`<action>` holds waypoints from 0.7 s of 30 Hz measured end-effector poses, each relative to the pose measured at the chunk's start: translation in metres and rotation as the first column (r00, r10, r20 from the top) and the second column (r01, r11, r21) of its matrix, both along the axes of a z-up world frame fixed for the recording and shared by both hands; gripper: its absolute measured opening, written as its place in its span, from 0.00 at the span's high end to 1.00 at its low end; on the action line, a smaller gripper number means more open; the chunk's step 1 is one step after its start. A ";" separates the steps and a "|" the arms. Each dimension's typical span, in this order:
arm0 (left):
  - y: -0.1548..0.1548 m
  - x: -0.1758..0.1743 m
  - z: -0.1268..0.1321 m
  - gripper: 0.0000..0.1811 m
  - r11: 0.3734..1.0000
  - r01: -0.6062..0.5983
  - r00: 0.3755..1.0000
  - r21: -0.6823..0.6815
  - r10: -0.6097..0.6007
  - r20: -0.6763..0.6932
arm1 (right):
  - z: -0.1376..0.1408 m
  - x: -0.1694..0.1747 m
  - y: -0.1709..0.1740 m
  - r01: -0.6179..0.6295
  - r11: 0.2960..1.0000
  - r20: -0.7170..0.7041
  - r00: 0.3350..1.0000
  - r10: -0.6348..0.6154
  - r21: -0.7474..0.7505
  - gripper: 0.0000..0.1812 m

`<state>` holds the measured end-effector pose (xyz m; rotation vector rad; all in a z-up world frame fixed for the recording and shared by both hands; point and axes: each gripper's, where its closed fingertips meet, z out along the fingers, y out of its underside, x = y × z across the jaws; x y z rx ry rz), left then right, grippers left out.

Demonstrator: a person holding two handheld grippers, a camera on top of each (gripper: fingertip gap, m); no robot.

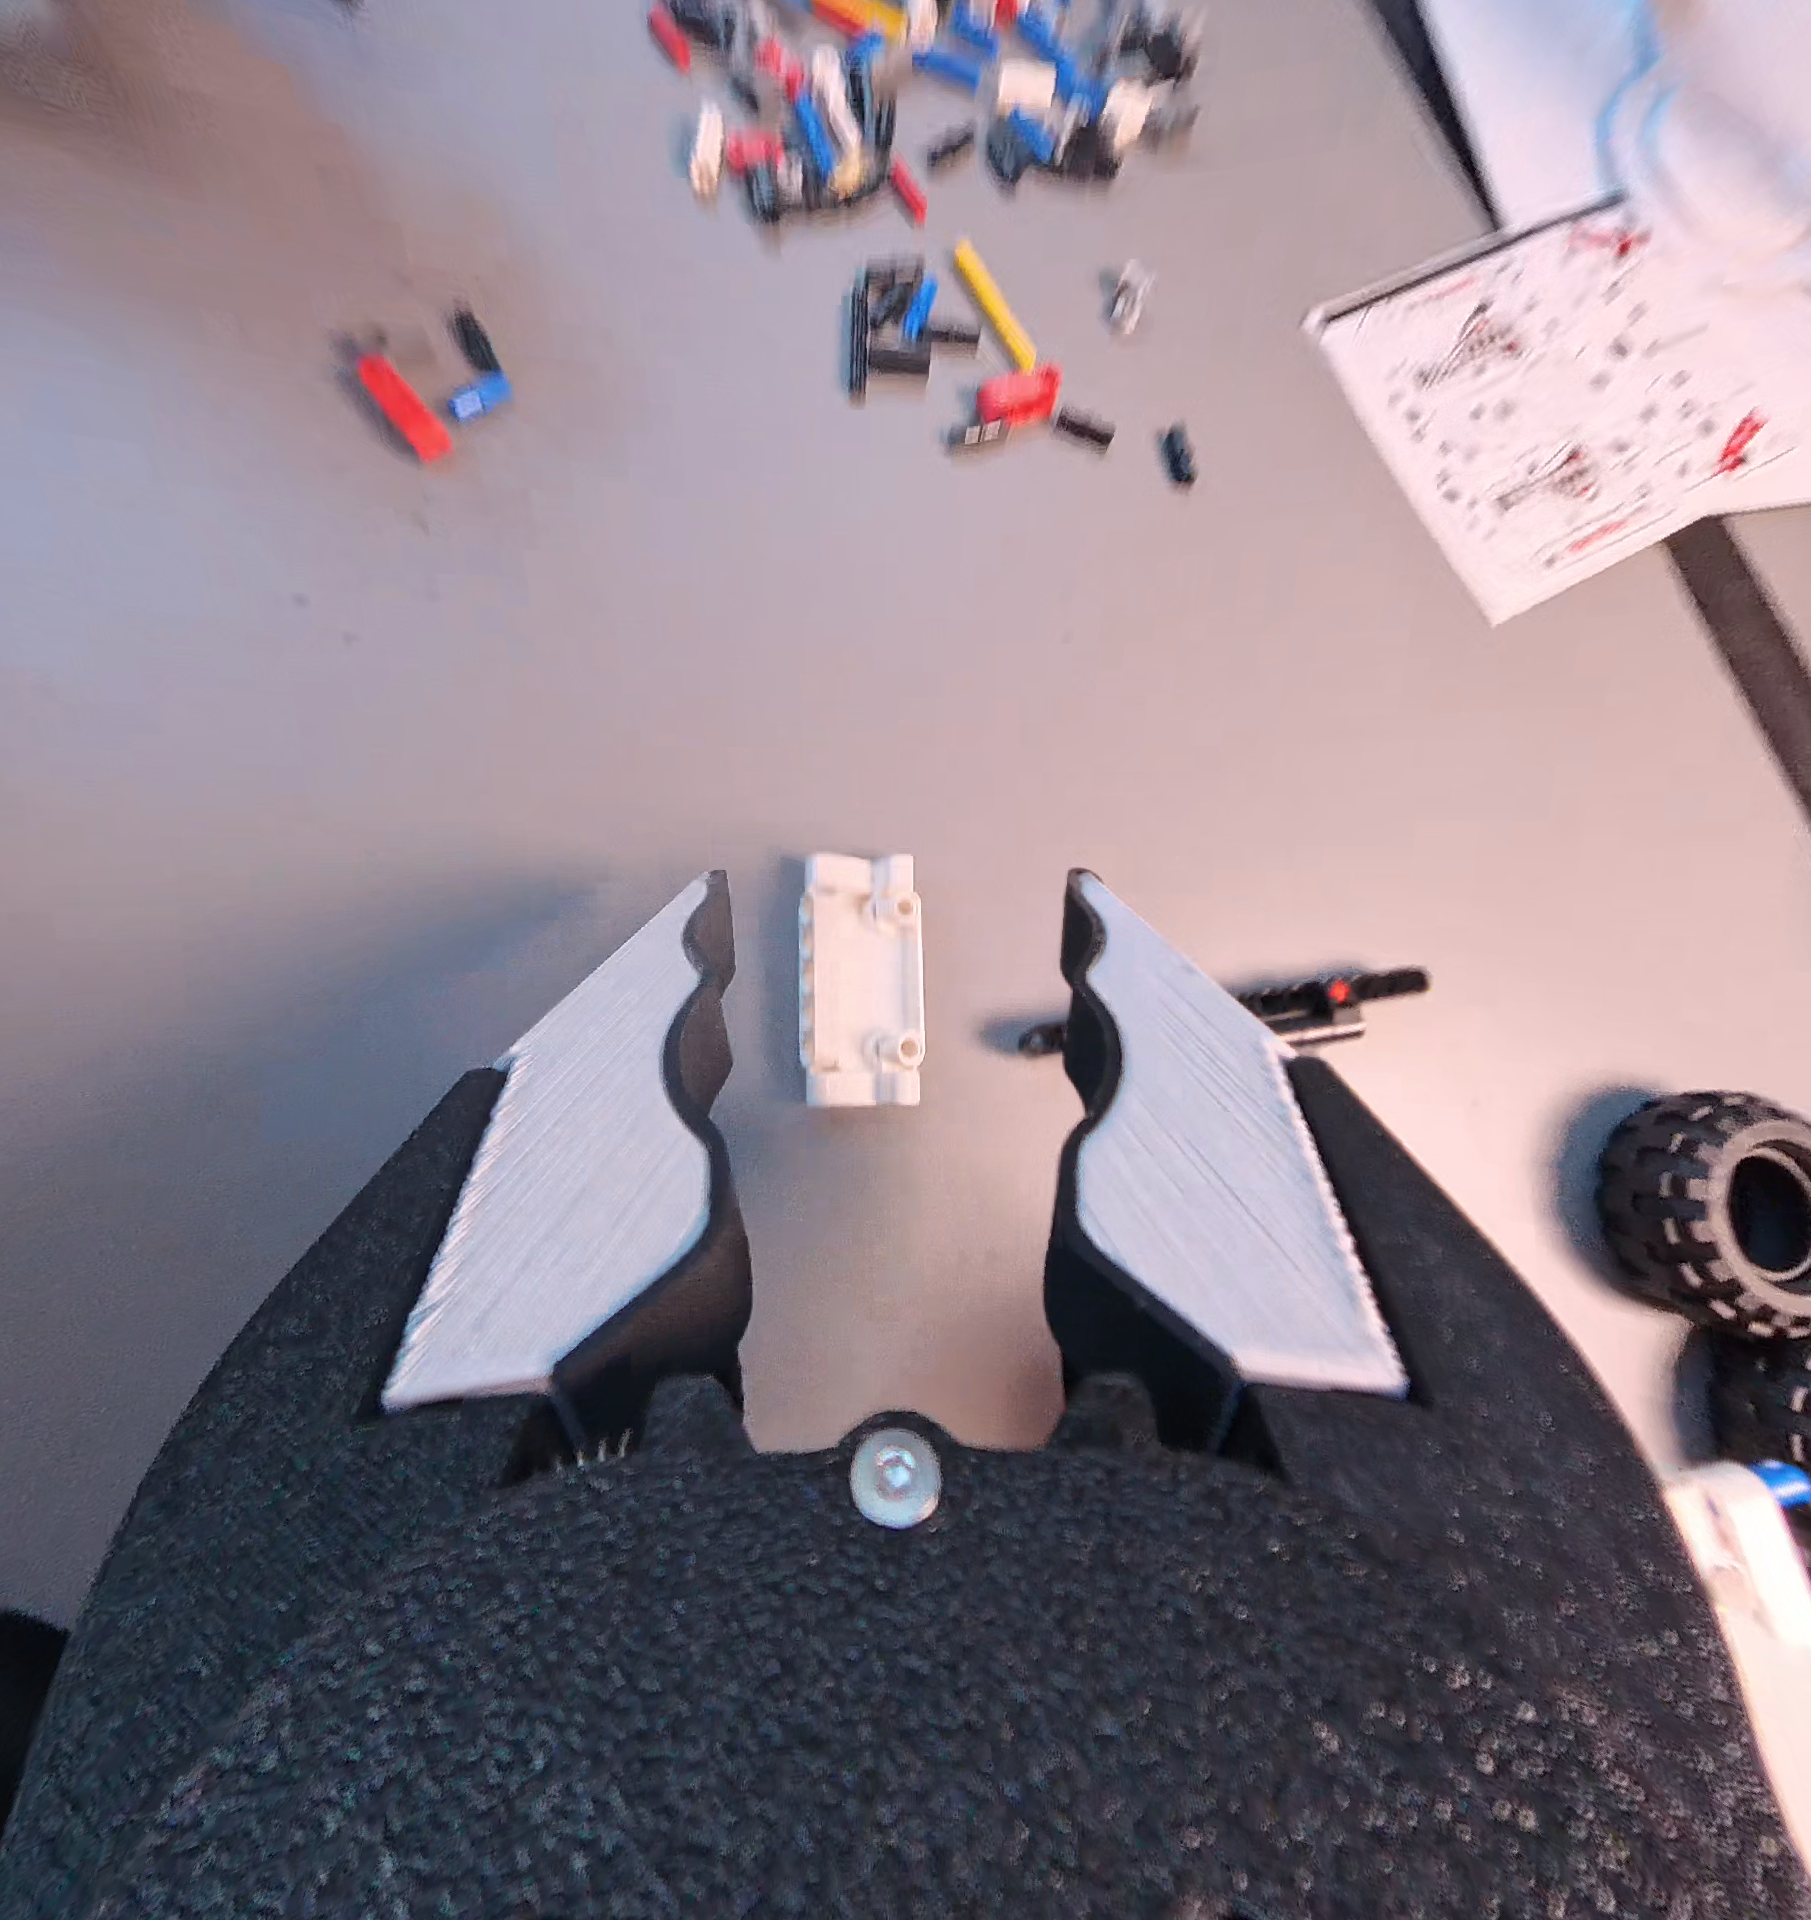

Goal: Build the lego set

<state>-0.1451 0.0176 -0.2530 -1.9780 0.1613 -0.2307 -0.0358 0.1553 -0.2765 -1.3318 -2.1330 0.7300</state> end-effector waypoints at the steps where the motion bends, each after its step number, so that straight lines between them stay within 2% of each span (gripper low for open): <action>1: 0.000 -0.003 0.003 0.76 1.000 -0.017 1.000 0.018 0.017 -0.003 | 0.011 -0.005 -0.003 0.000 1.000 -0.058 0.998 -0.001 -0.014 0.65; 6: 0.000 -0.014 0.013 0.70 0.995 -0.080 0.997 0.058 0.081 -0.020 | 0.057 -0.026 -0.046 -0.073 0.991 -0.370 0.929 0.027 -0.110 0.72; 7: -0.001 -0.015 0.014 0.71 0.994 -0.085 0.996 0.065 0.086 -0.020 | 0.063 -0.029 -0.056 -0.089 0.988 -0.427 0.904 0.027 -0.128 0.76; 9: -0.002 -0.015 0.016 0.73 0.994 -0.080 0.997 0.071 0.081 -0.018 | 0.068 -0.032 -0.073 -0.099 0.979 -0.489 0.872 -0.002 -0.180 0.90; 11: -0.003 -0.015 0.017 0.76 0.995 -0.075 0.997 0.071 0.077 -0.031 | 0.062 -0.035 -0.088 -0.091 0.966 -0.488 0.872 -0.041 -0.244 1.00; 13: -0.004 -0.014 0.013 0.78 0.997 -0.053 0.998 0.049 0.055 -0.039 | 0.053 -0.036 -0.103 -0.091 0.959 -0.476 0.878 -0.050 -0.268 1.00; 18: -0.012 0.003 -0.008 0.84 0.993 0.089 0.992 -0.077 -0.095 -0.081 | 0.022 -0.039 -0.119 -0.088 0.986 -0.405 0.914 0.022 -0.145 1.00; 21: -0.021 0.016 -0.030 0.86 0.966 0.184 0.972 -0.181 -0.206 -0.113 | 0.020 -0.040 -0.122 -0.097 0.988 -0.402 0.915 0.040 -0.122 0.98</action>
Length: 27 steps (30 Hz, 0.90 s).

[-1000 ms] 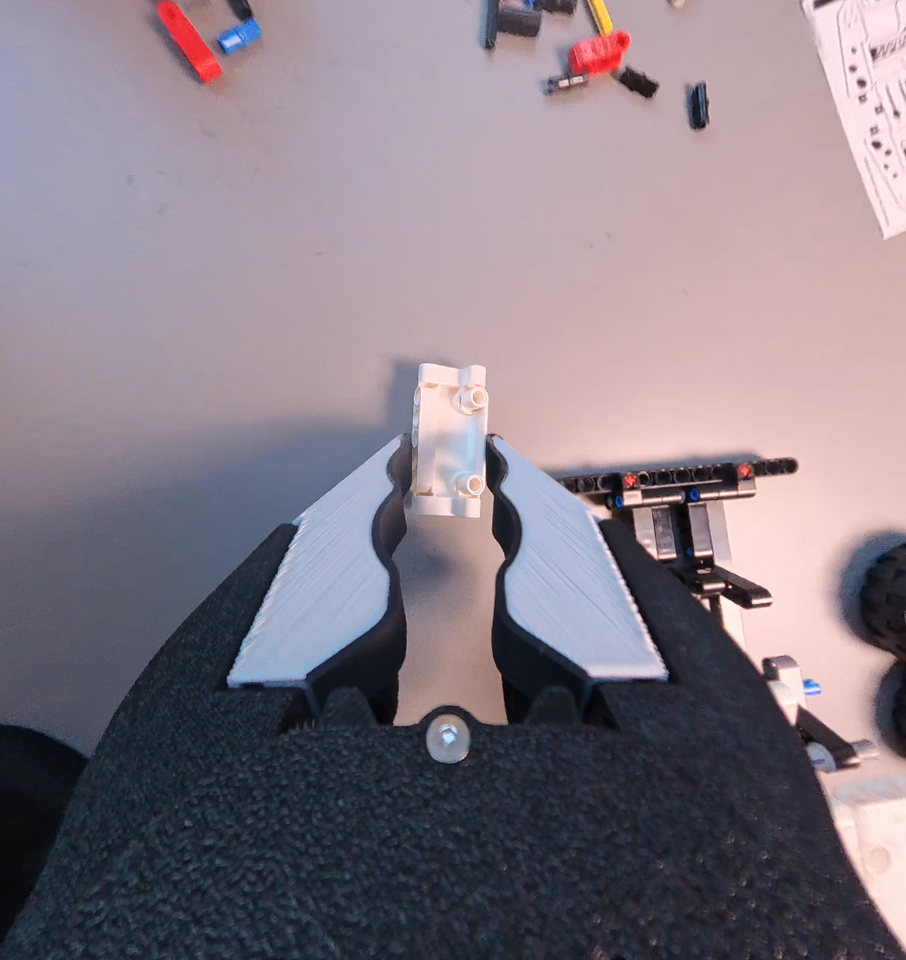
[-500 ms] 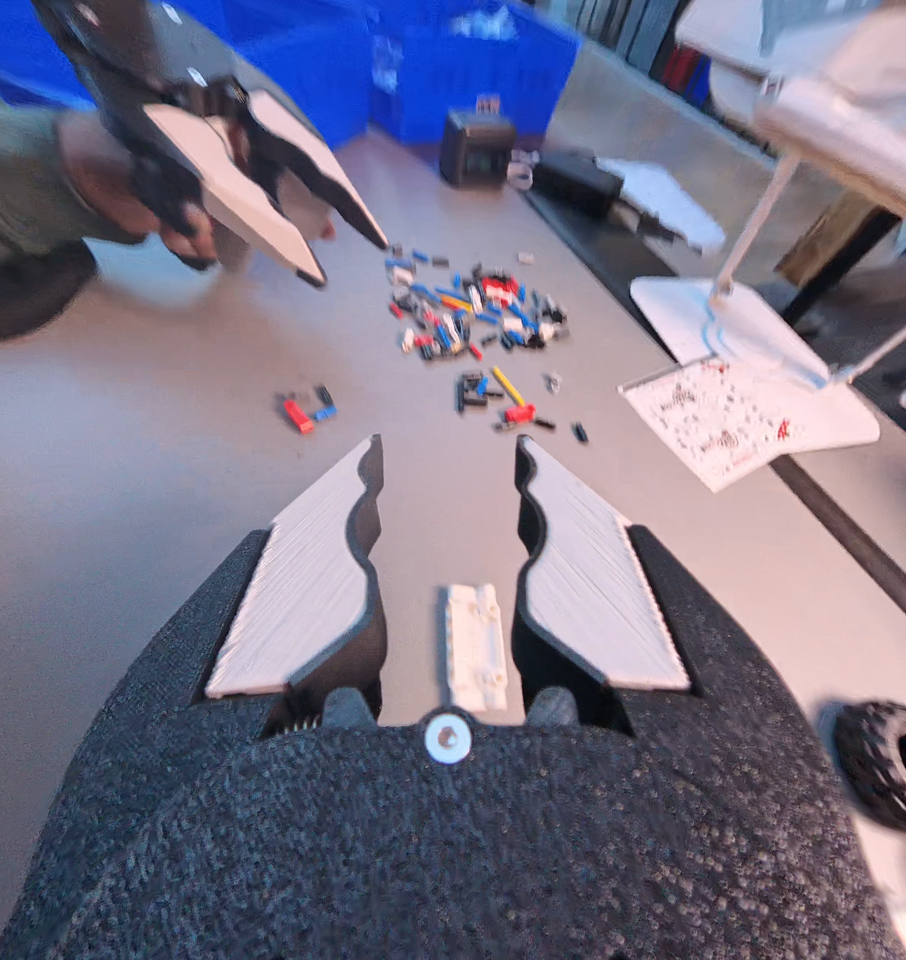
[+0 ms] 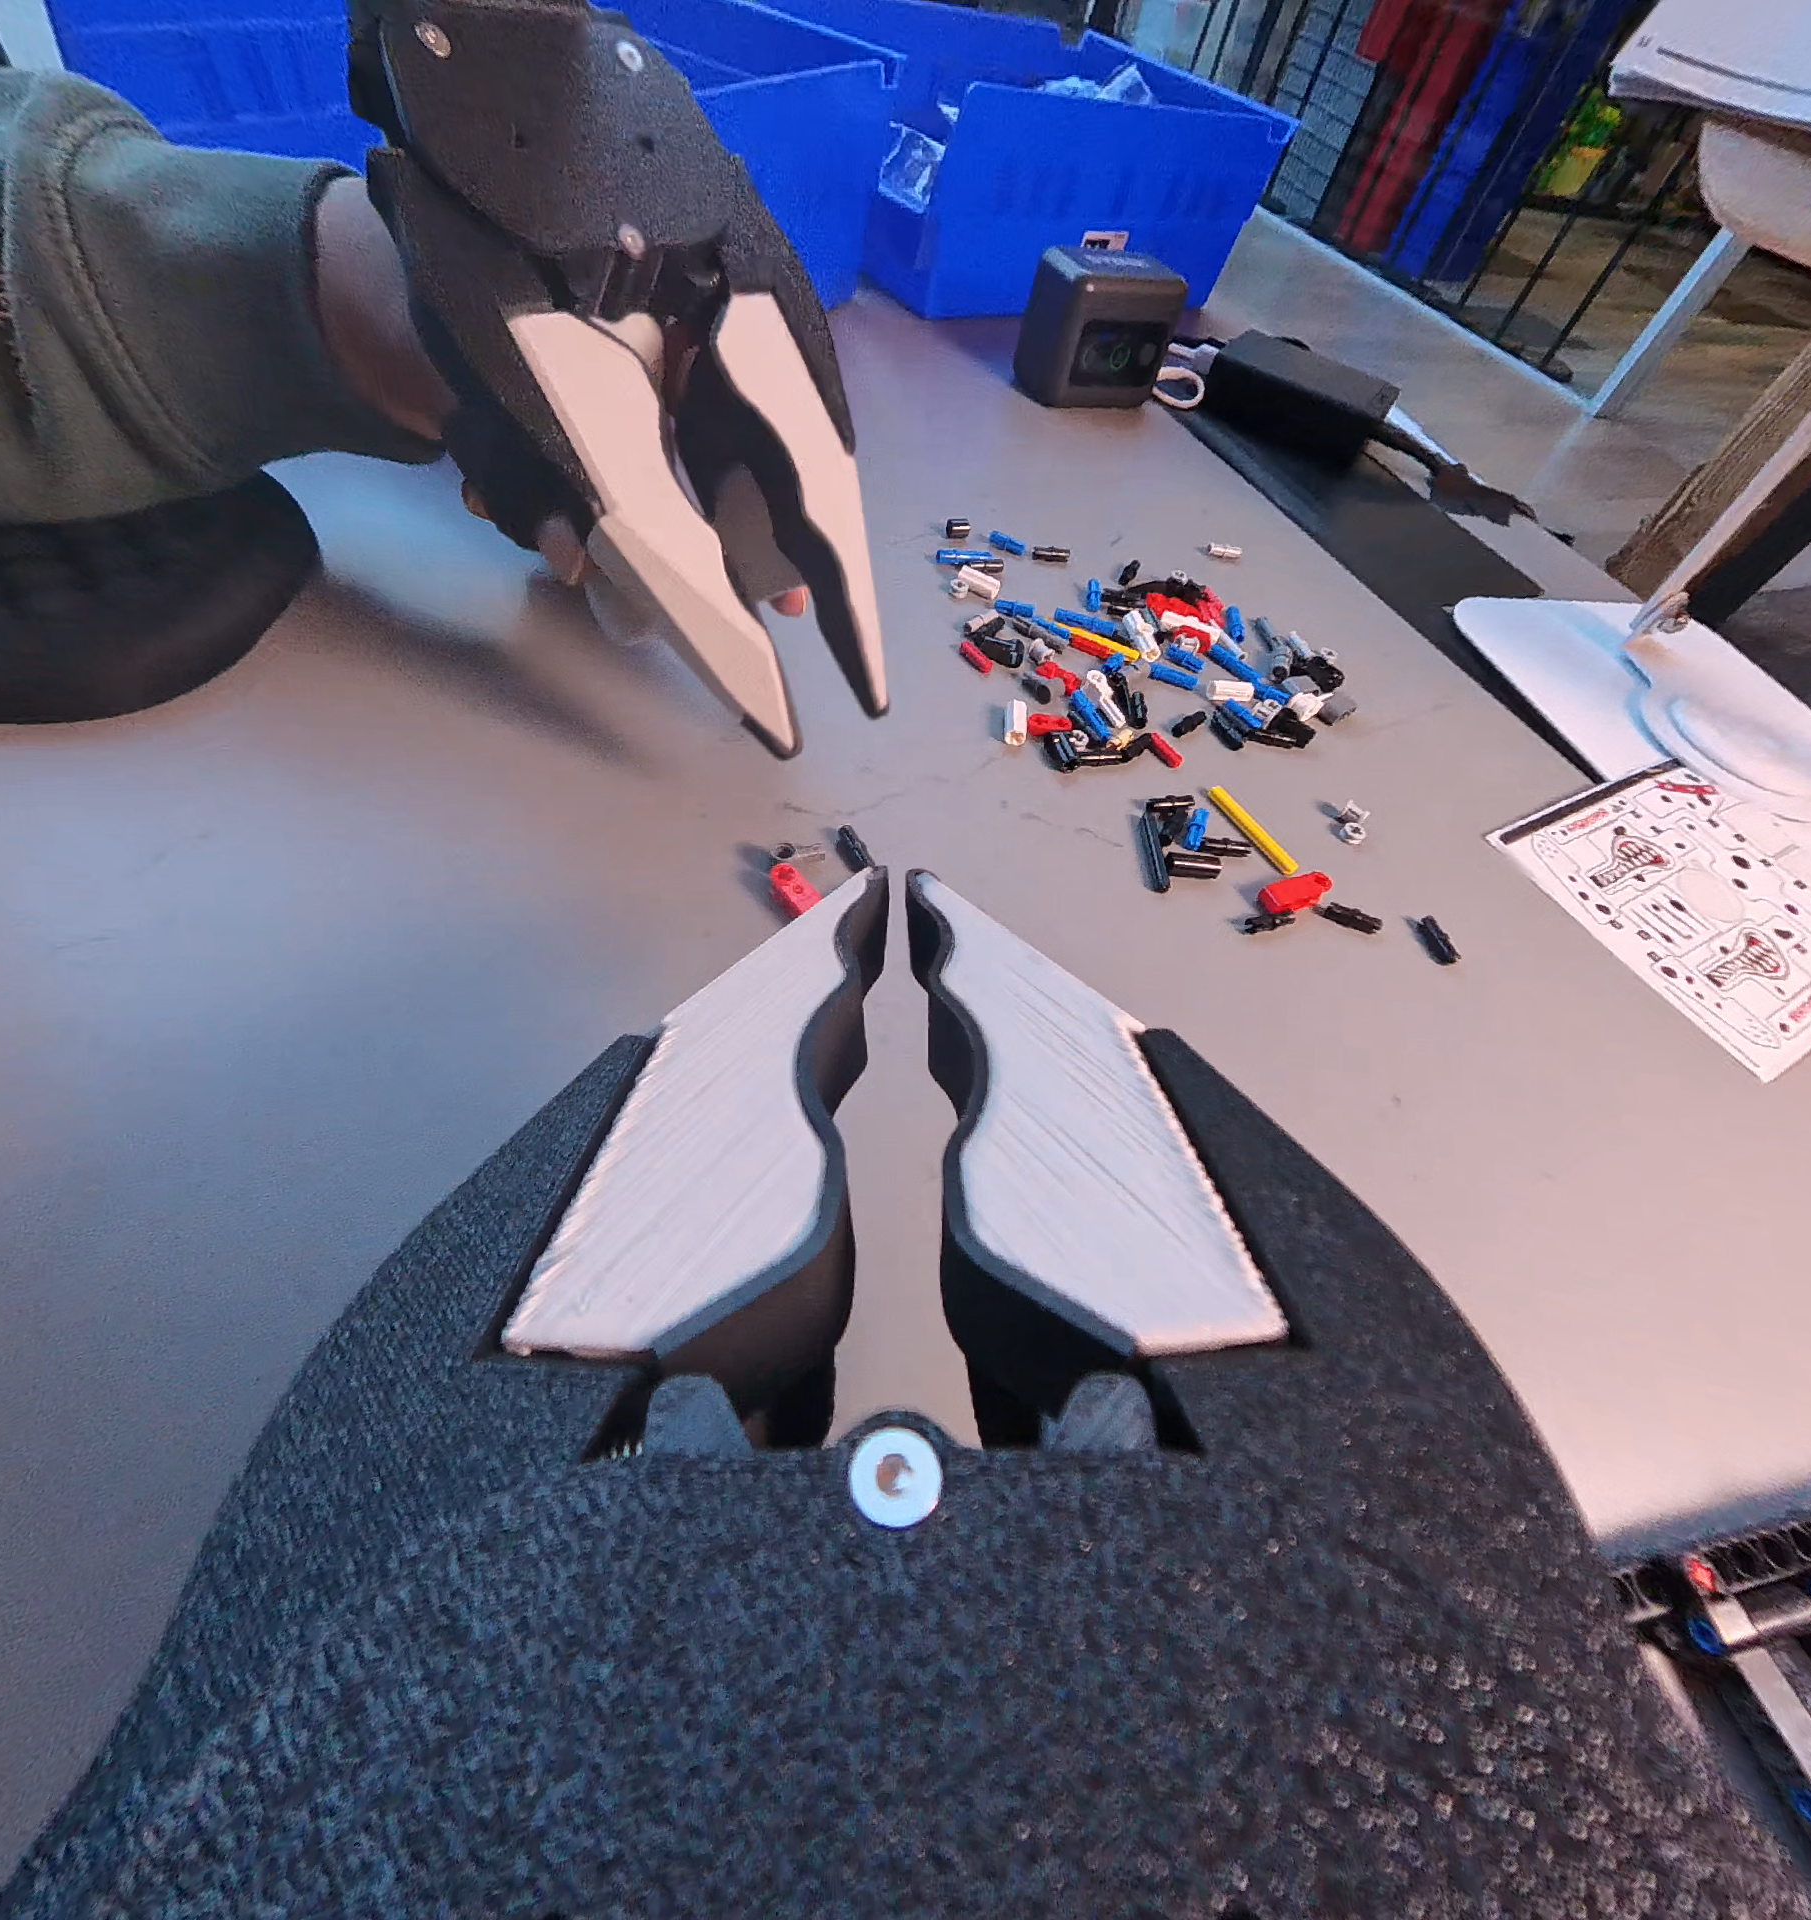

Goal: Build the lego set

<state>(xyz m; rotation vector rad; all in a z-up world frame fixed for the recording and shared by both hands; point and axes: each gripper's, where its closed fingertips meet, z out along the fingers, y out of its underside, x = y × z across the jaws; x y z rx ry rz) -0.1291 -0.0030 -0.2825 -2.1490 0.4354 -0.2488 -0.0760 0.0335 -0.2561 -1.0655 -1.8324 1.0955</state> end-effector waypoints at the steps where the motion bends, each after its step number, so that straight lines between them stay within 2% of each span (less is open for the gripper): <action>1: -0.003 0.005 -0.006 0.86 0.999 0.027 1.000 -0.030 -0.027 0.001 | -0.001 0.000 0.000 -0.003 1.000 0.008 1.000 0.003 0.000 0.98; 6: -0.005 0.023 -0.022 0.87 0.990 0.108 0.993 -0.089 -0.111 -0.035 | -0.003 0.003 -0.001 -0.018 1.000 0.018 1.000 0.018 0.004 0.98; 10: -0.005 0.026 -0.033 0.90 0.985 0.120 0.986 -0.123 -0.132 -0.099 | -0.003 0.005 -0.005 -0.045 0.999 0.020 0.999 0.045 0.013 0.96; 12: -0.003 0.025 -0.033 0.96 0.986 0.118 0.984 -0.120 -0.132 -0.120 | -0.004 0.005 -0.006 -0.052 0.998 0.020 0.998 0.052 0.019 0.96; 16: -0.003 0.025 -0.032 0.96 0.986 0.120 0.985 -0.116 -0.133 -0.111 | -0.003 0.007 -0.010 -0.075 0.997 0.014 0.997 0.075 0.023 0.95; 19: -0.005 0.038 -0.009 0.96 0.985 0.169 0.984 -0.045 -0.167 0.056 | 0.000 0.009 -0.016 -0.114 0.993 0.004 0.994 0.114 0.022 0.95; 21: -0.009 0.054 0.011 0.96 0.970 0.242 0.960 0.031 -0.244 0.140 | 0.007 0.010 -0.024 -0.141 0.989 0.003 0.990 0.142 -0.045 0.95; 24: -0.012 0.074 0.031 0.96 0.943 0.309 0.930 0.120 -0.326 0.170 | 0.015 0.016 -0.040 -0.204 0.961 0.035 0.976 0.214 -0.184 0.94; 27: -0.012 0.082 0.038 0.96 0.933 0.326 0.922 0.156 -0.350 0.166 | 0.014 0.020 -0.046 -0.229 0.952 0.047 0.969 0.244 -0.205 0.95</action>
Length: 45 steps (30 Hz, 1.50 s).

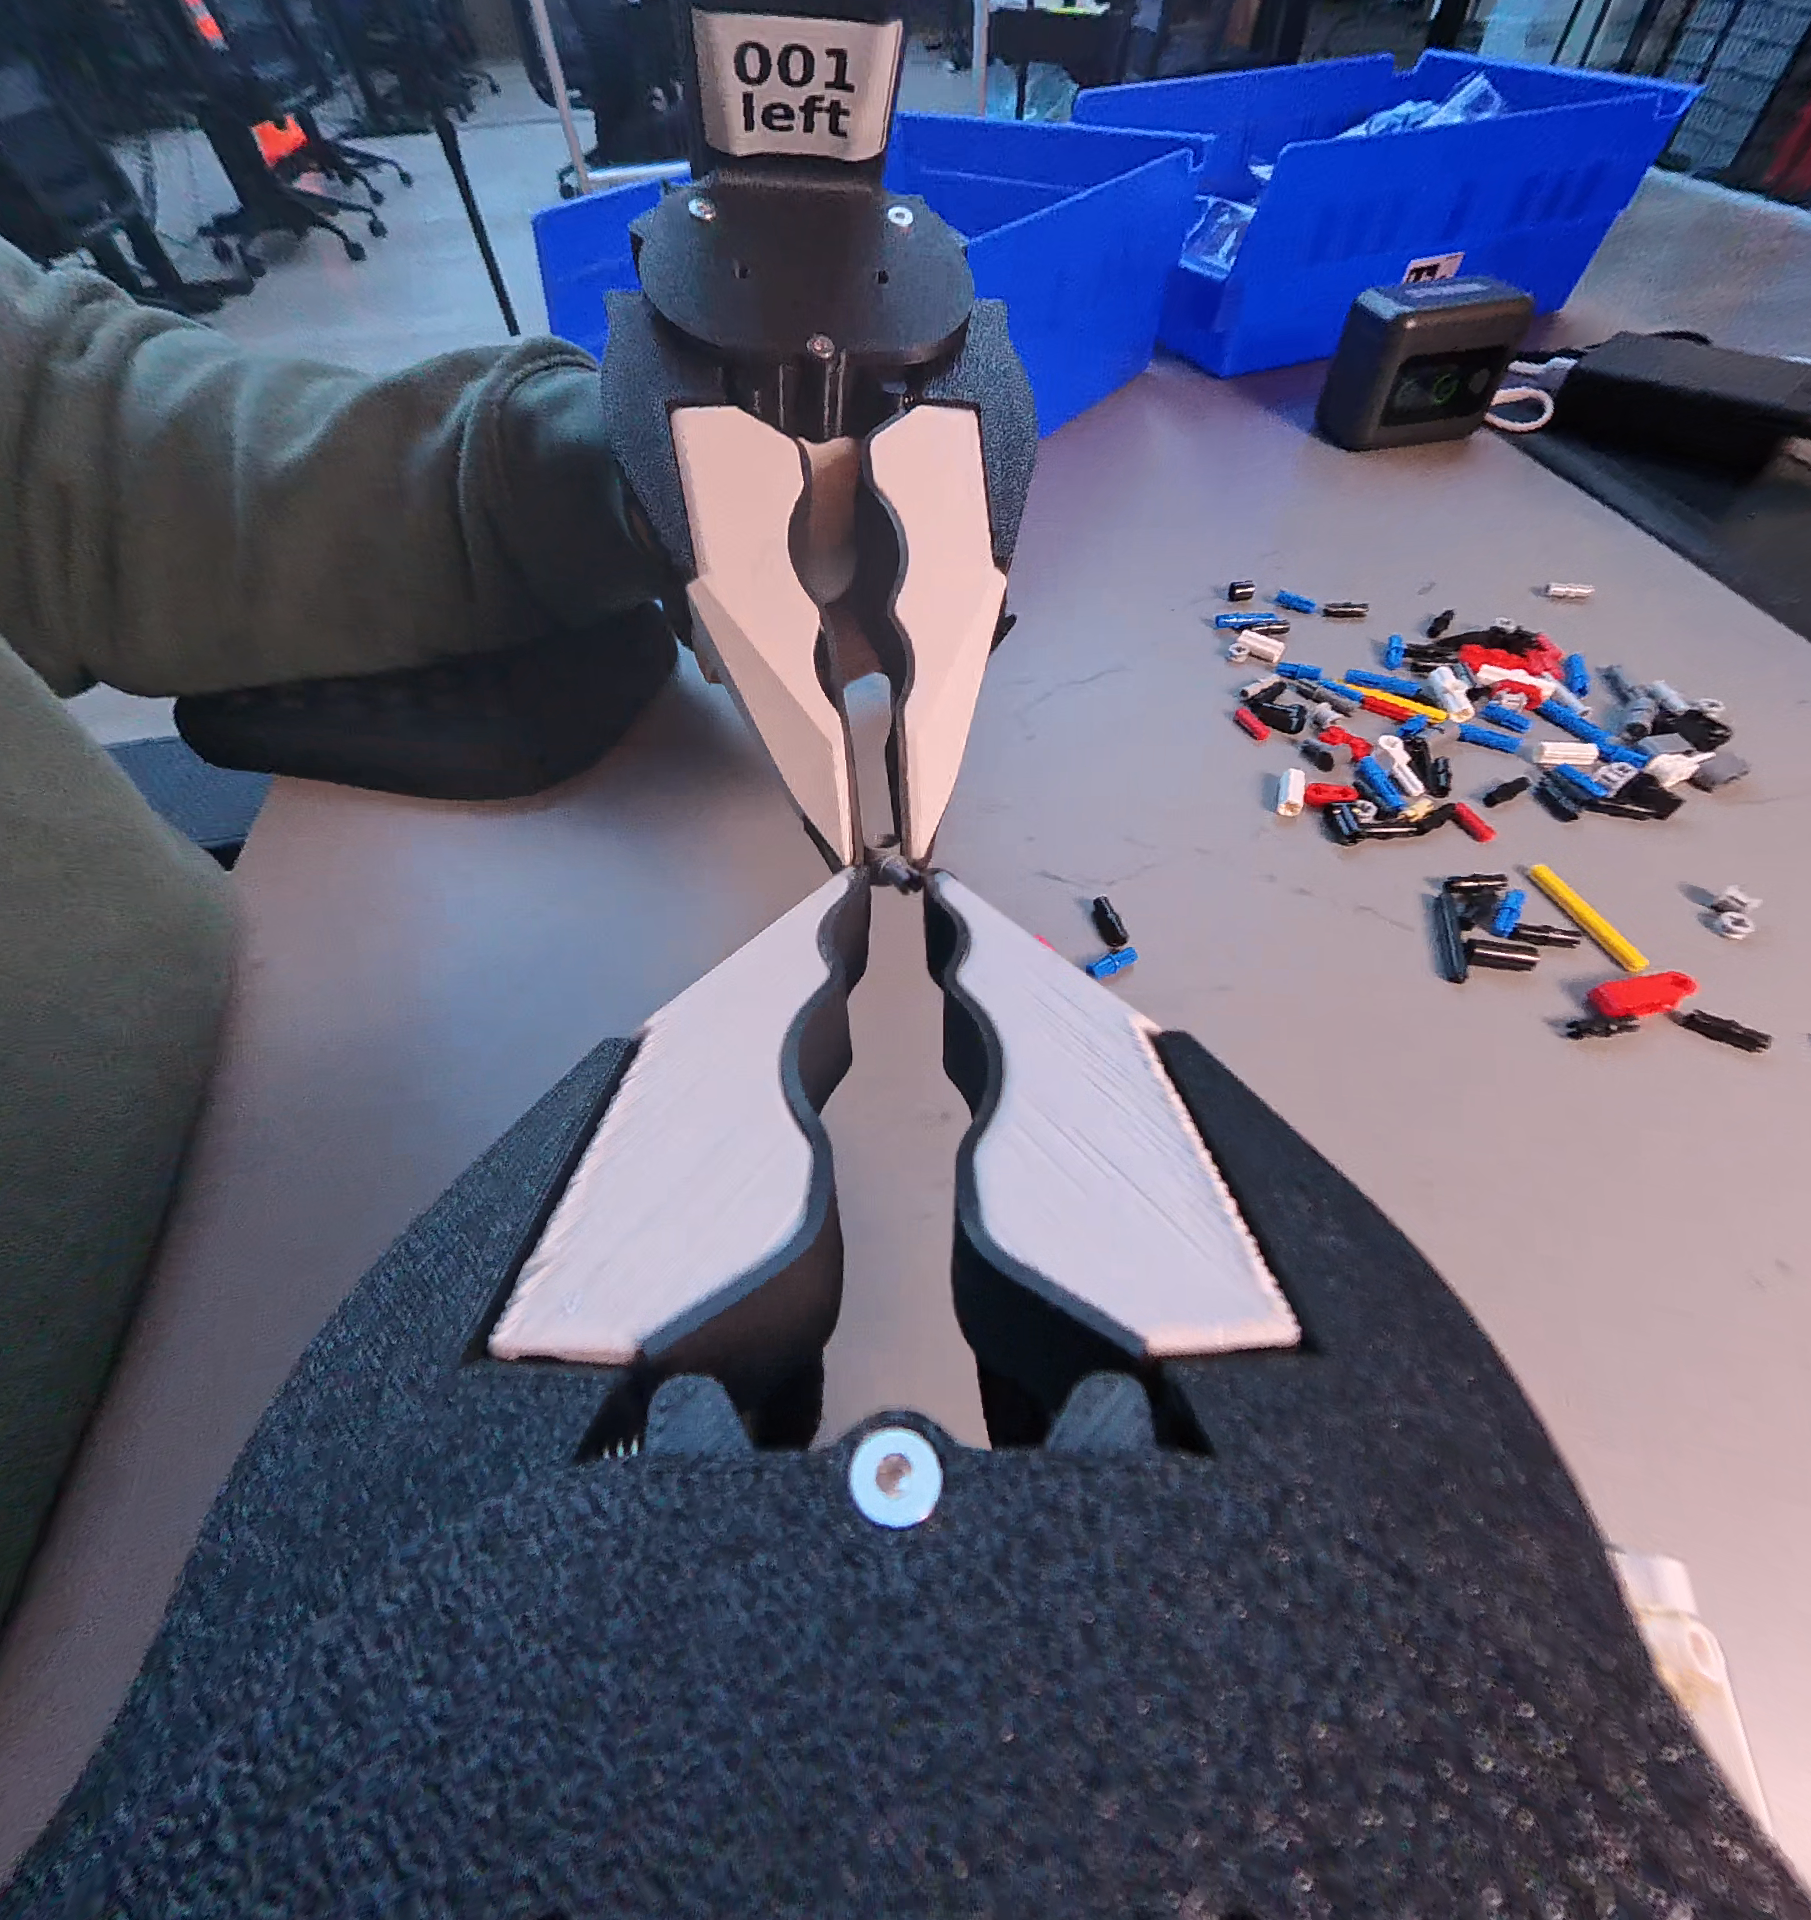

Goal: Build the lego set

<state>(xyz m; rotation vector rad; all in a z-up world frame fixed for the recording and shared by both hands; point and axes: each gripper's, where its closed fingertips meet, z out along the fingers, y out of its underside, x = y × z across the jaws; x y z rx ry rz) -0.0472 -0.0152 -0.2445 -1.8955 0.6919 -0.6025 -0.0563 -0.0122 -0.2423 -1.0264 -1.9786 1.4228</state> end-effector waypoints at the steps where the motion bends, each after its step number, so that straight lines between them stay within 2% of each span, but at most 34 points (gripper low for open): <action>1: 0.000 0.001 0.000 0.96 1.000 0.003 1.000 0.001 -0.003 0.001 | 0.000 0.001 0.000 -0.003 1.000 0.000 1.000 0.003 -0.002 0.95; 6: -0.002 0.004 0.006 0.96 1.000 0.012 0.999 0.011 -0.013 0.044 | 0.004 0.004 0.000 -0.027 0.999 -0.001 1.000 0.027 -0.046 0.97; 10: 0.004 -0.004 0.028 0.98 0.997 -0.044 0.984 0.068 0.031 0.177 | 0.020 0.002 0.004 -0.003 0.971 0.009 1.000 0.005 -0.239 0.98; 14: 0.009 -0.011 0.047 1.00 0.987 -0.113 0.955 0.113 0.076 0.287 | 0.037 0.000 0.007 0.009 0.896 0.019 1.000 0.000 -0.445 0.98; 19: 0.011 -0.015 0.060 0.91 0.989 -0.126 0.892 0.077 0.079 0.445 | 0.052 -0.002 0.013 0.014 0.847 -0.029 0.999 -0.034 -0.531 0.98; 22: 0.014 -0.011 0.065 0.92 0.992 -0.115 0.853 0.053 0.072 0.516 | 0.057 -0.002 0.013 0.010 0.857 -0.071 0.996 -0.055 -0.516 0.98; 24: 0.015 -0.007 0.065 0.96 0.993 -0.108 0.847 0.045 0.068 0.527 | 0.057 -0.003 0.012 0.013 0.864 -0.082 0.995 -0.063 -0.503 0.98; 31: 0.013 -0.005 0.063 0.97 0.996 -0.091 0.845 0.027 0.062 0.532 | 0.049 -0.002 0.007 0.008 0.909 -0.088 0.995 -0.050 -0.417 0.98; 39: 0.009 0.001 0.052 0.97 0.999 -0.047 0.881 -0.006 0.045 0.471 | 0.041 0.002 0.004 -0.008 0.962 -0.101 0.995 -0.020 -0.272 0.93; 45: 0.005 0.009 0.042 0.97 0.999 -0.003 0.904 -0.032 0.016 0.427 | 0.032 0.007 -0.001 -0.034 0.975 -0.077 0.997 0.018 -0.218 0.95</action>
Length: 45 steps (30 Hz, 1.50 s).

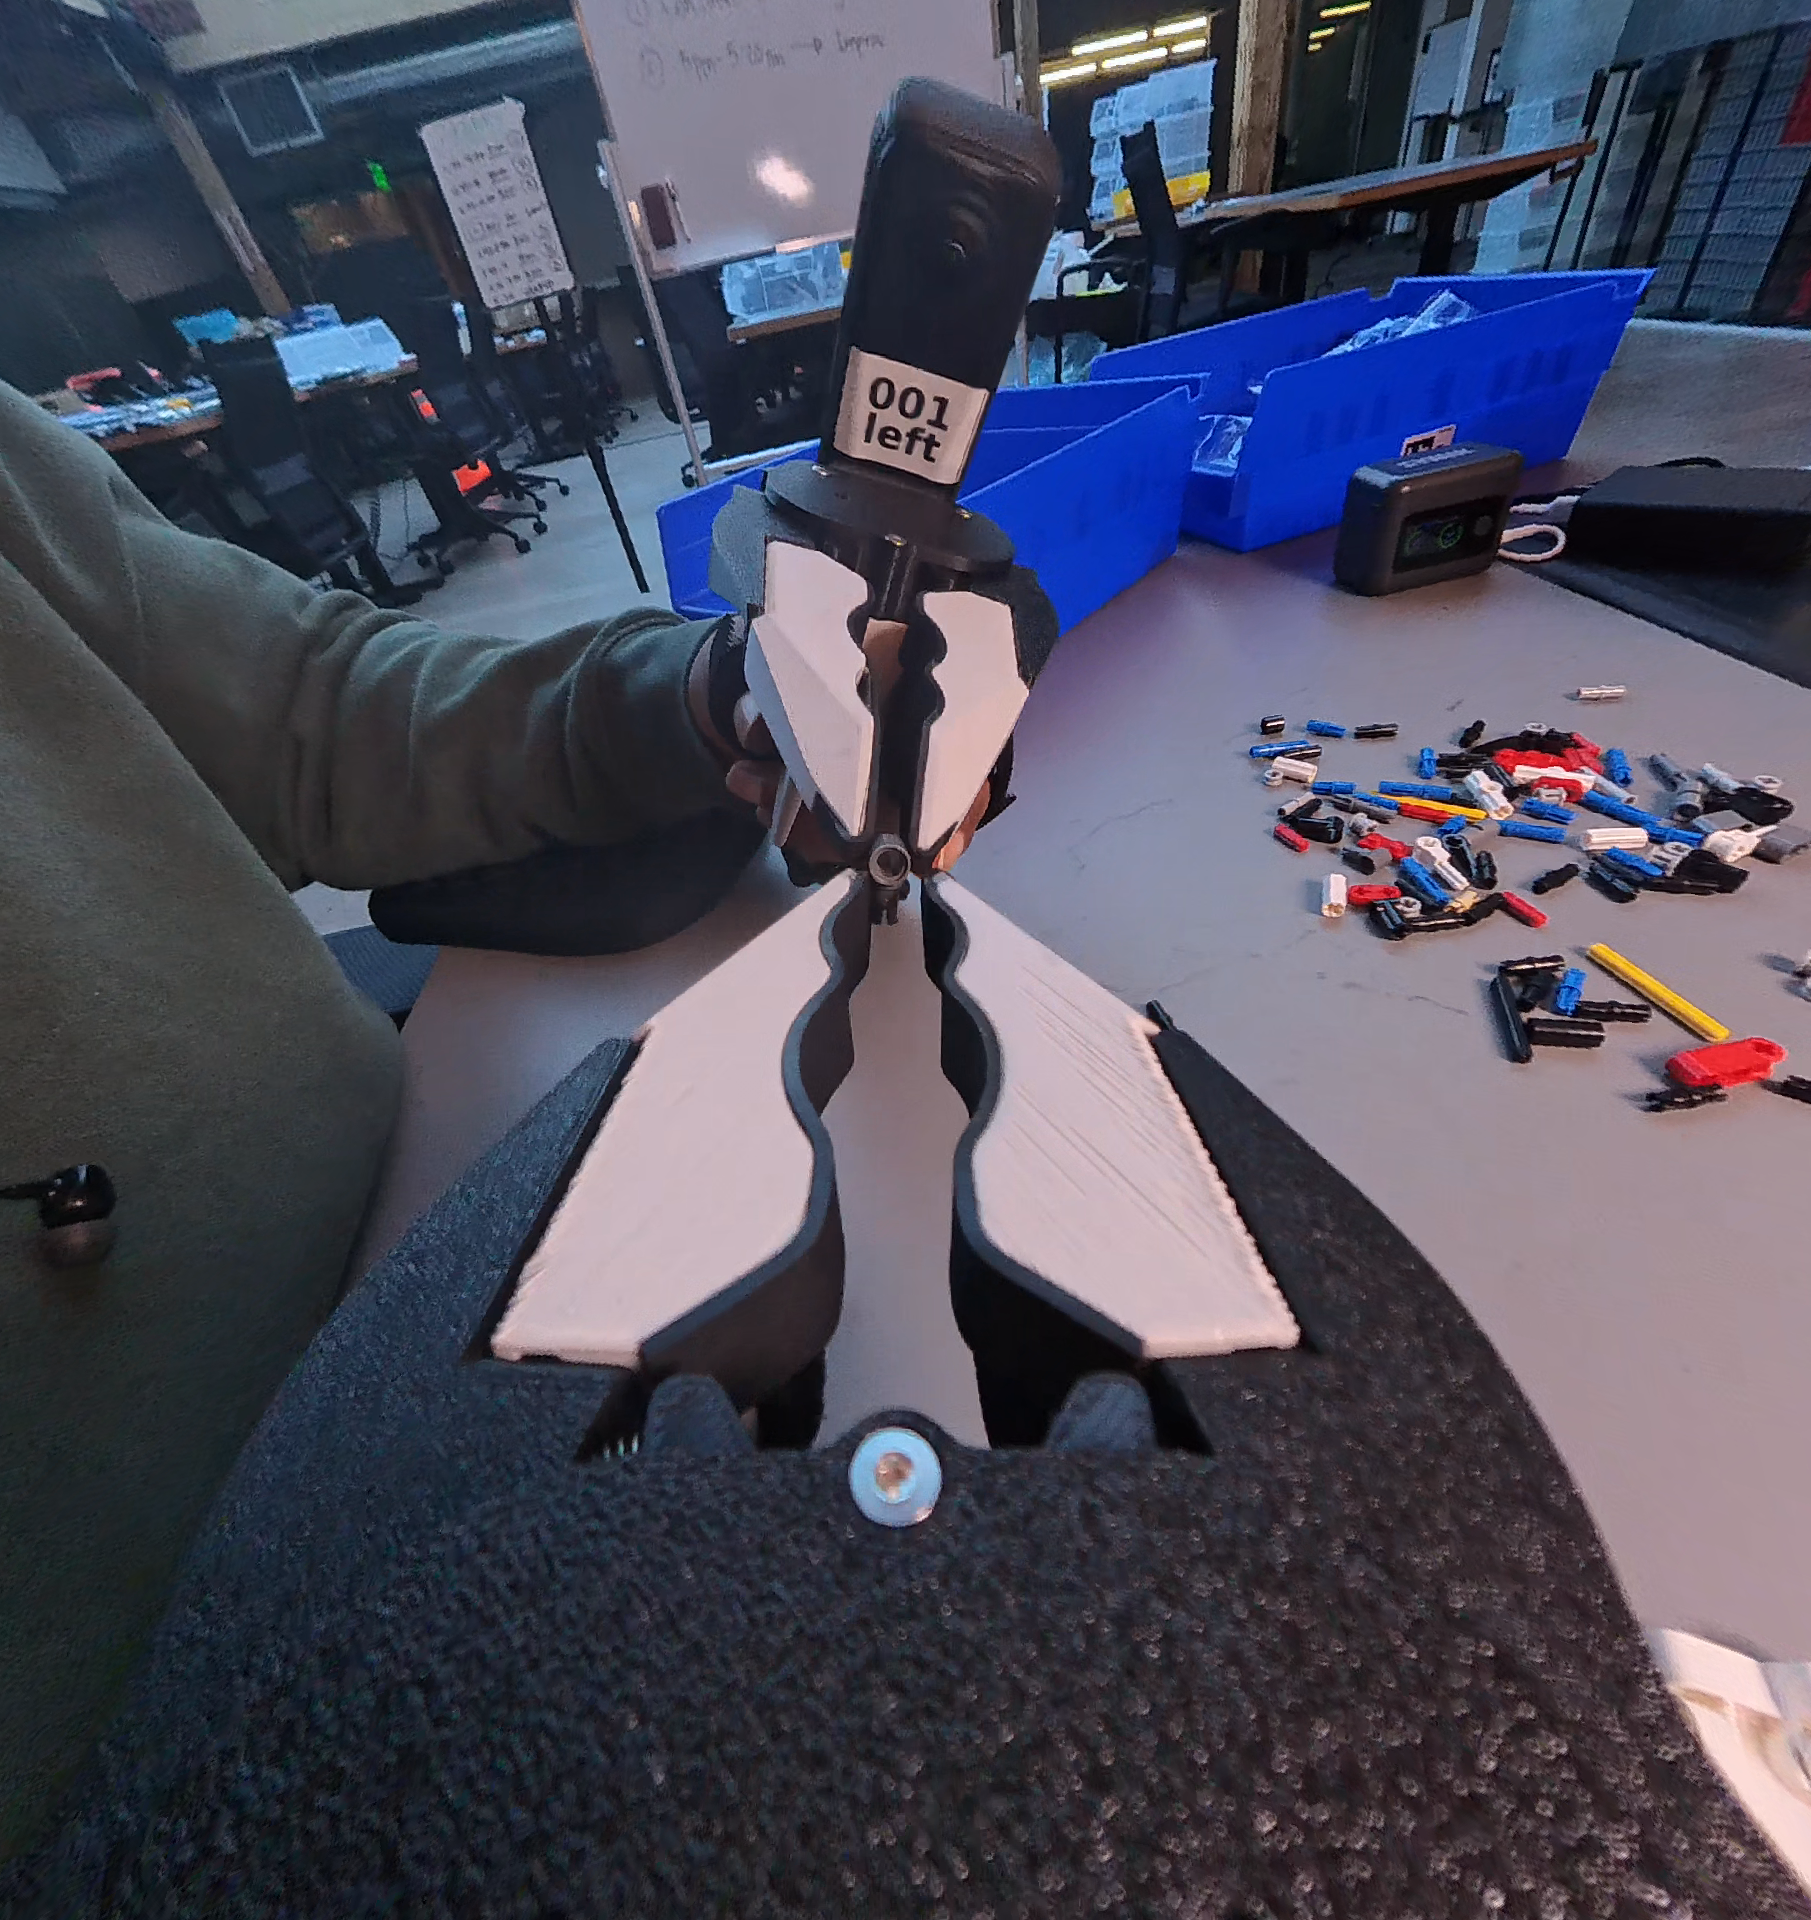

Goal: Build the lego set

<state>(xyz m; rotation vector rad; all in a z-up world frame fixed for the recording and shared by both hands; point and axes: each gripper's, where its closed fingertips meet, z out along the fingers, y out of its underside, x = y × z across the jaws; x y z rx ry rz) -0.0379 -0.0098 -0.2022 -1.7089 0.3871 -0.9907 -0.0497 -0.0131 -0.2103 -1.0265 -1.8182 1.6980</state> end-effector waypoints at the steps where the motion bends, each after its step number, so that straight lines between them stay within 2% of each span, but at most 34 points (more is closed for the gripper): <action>1: 0.000 0.000 -0.001 0.97 1.000 0.004 1.000 -0.003 -0.004 0.001 | -0.001 0.000 0.000 -0.002 1.000 0.001 1.000 0.002 0.010 0.95; 12: 0.000 -0.001 -0.001 0.97 1.000 0.007 1.000 -0.021 -0.007 0.026 | -0.001 0.001 0.000 -0.006 1.000 -0.012 1.000 0.006 0.018 0.97; 15: 0.000 0.000 -0.002 0.97 0.999 0.017 0.999 -0.040 -0.016 0.042 | 0.000 0.002 0.000 -0.002 0.998 -0.048 0.999 0.004 0.062 0.93; 23: -0.002 0.000 -0.005 0.97 0.995 0.044 0.996 -0.095 -0.036 0.080 | -0.003 0.001 0.001 0.021 0.990 -0.085 0.996 -0.009 0.141 0.95; 31: -0.002 -0.001 -0.009 0.97 0.983 0.064 0.987 -0.170 -0.037 0.154 | -0.005 -0.001 0.002 0.108 0.939 -0.218 0.975 -0.036 0.328 0.95; 33: 0.000 -0.004 -0.012 0.97 0.979 0.053 0.986 -0.197 -0.020 0.167 | -0.008 -0.004 0.005 0.125 0.930 -0.207 0.977 -0.055 0.346 0.95; 35: 0.004 -0.012 -0.010 0.99 0.982 0.010 0.985 -0.190 0.023 0.173 | -0.011 -0.008 0.012 0.137 0.942 -0.154 0.984 -0.093 0.305 0.96; 36: 0.006 -0.021 -0.007 0.96 0.984 -0.027 0.984 -0.173 0.057 0.169 | -0.013 -0.010 0.017 0.149 0.951 -0.117 0.986 -0.121 0.270 0.96; 38: 0.010 -0.048 -0.013 0.90 0.973 -0.166 0.983 -0.161 0.176 0.048 | -0.017 -0.014 0.030 0.175 0.966 -0.027 0.985 -0.173 0.190 0.96; 40: 0.011 -0.076 -0.033 0.89 0.939 -0.314 0.941 -0.144 0.286 -0.183 | -0.016 -0.016 0.040 0.196 0.977 0.043 0.979 -0.200 0.089 0.96; 43: 0.008 -0.100 -0.066 0.89 0.900 -0.416 0.825 -0.133 0.312 -0.471 | -0.014 -0.016 0.046 0.197 0.980 0.103 0.976 -0.194 -0.021 0.96; 45: 0.008 -0.101 -0.084 0.90 0.895 -0.421 0.774 -0.146 0.271 -0.572 | -0.013 -0.015 0.046 0.189 0.980 0.122 0.976 -0.180 -0.062 0.96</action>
